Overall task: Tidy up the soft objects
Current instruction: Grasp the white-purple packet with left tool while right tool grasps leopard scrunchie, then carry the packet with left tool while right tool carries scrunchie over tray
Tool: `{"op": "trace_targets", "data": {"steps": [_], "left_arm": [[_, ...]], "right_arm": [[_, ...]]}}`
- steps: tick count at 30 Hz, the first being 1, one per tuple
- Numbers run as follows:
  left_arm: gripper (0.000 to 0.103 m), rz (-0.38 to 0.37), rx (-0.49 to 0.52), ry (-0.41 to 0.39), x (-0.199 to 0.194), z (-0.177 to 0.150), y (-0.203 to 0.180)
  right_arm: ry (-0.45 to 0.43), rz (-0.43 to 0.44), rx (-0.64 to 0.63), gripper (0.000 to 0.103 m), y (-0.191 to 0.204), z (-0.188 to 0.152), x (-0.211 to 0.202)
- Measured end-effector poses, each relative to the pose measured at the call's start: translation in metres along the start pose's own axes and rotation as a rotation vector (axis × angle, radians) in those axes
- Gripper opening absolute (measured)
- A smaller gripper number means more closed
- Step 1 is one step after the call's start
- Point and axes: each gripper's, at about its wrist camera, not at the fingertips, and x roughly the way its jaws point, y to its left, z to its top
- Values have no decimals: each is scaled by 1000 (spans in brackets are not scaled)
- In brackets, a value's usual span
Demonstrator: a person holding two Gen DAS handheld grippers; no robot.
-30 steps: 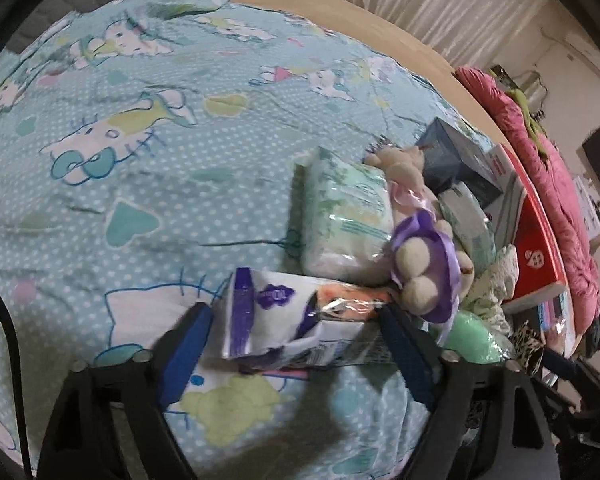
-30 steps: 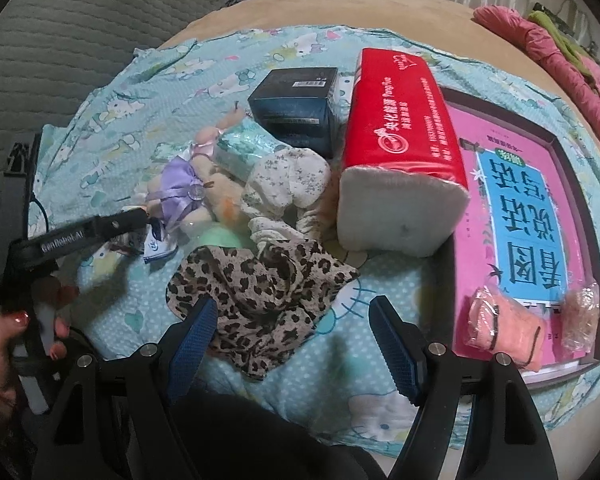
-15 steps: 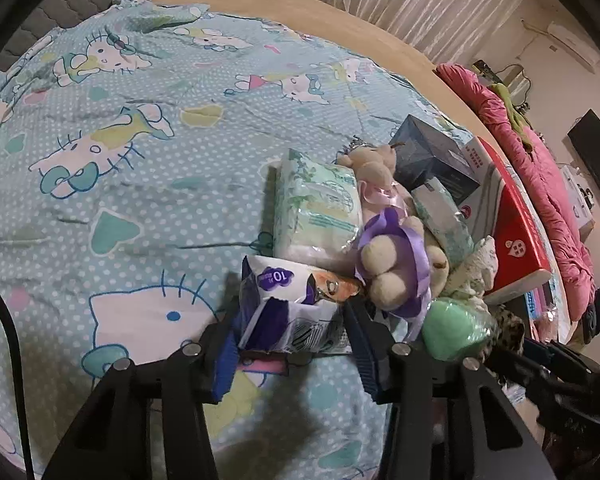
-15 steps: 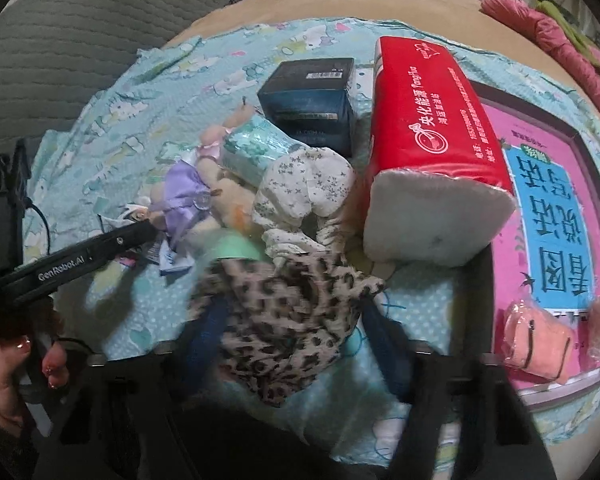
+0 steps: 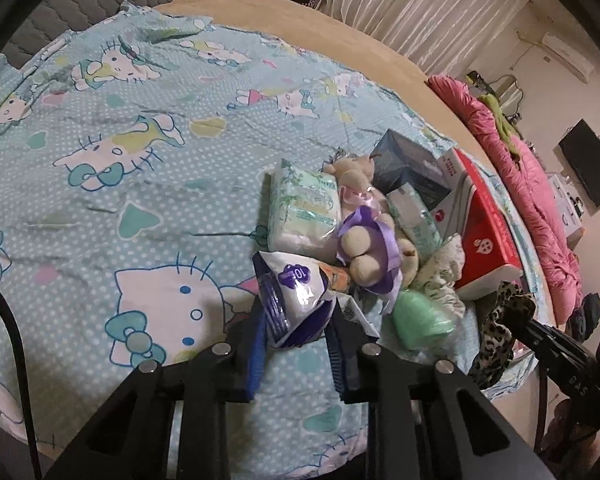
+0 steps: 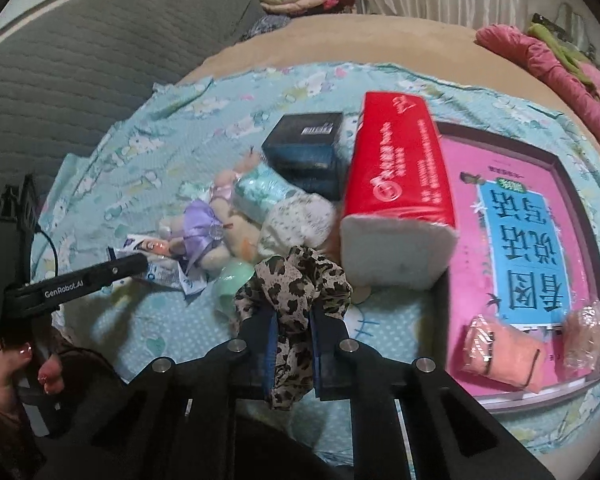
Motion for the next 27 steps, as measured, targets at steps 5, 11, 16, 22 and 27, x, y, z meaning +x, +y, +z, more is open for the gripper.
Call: {"op": "trace_targets", "data": {"steps": [5, 11, 16, 22, 27], "left_arm": [[22, -4, 0, -40, -19, 2, -6], [22, 3, 60, -93, -46, 7, -34], [22, 19, 118, -116, -61, 11, -61], [22, 56, 157, -134, -76, 11, -81], [22, 42, 182, -147, -85, 12, -95]], "right_arm": [[-27, 3, 0, 13, -1, 2, -10], [-65, 6, -18, 13, 3, 6, -23], [-94, 11, -13, 13, 1, 9, -35], [-125, 16, -3, 13, -3, 12, -48], [-153, 16, 5, 13, -7, 13, -59]]}}
